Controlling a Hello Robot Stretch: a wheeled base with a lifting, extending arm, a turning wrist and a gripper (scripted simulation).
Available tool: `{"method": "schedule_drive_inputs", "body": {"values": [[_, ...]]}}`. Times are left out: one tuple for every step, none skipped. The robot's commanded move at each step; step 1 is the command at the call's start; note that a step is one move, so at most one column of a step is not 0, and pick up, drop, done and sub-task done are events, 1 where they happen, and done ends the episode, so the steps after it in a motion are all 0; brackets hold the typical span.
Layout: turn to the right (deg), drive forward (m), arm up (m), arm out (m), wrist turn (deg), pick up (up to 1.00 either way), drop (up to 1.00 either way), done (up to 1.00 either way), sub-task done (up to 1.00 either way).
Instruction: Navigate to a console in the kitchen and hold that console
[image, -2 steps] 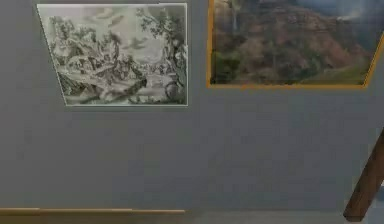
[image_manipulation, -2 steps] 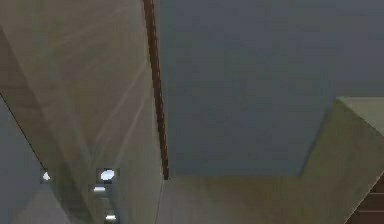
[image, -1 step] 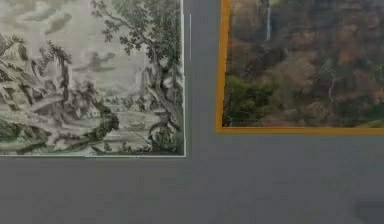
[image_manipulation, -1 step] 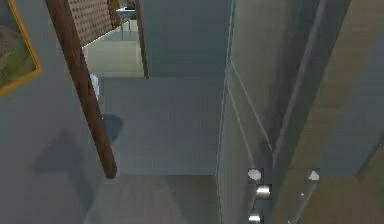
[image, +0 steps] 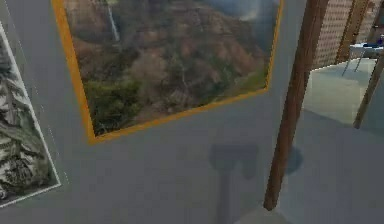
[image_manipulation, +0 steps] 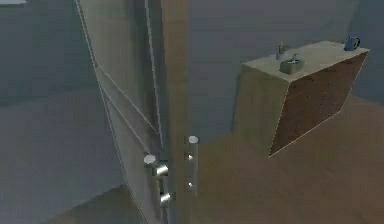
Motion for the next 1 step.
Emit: {"method": "schedule_drive_inputs", "body": {"values": [[0.0, 0.5, 0.0, 0.0, 0.0, 0.0, 0.0, 0.0, 0.0]]}}
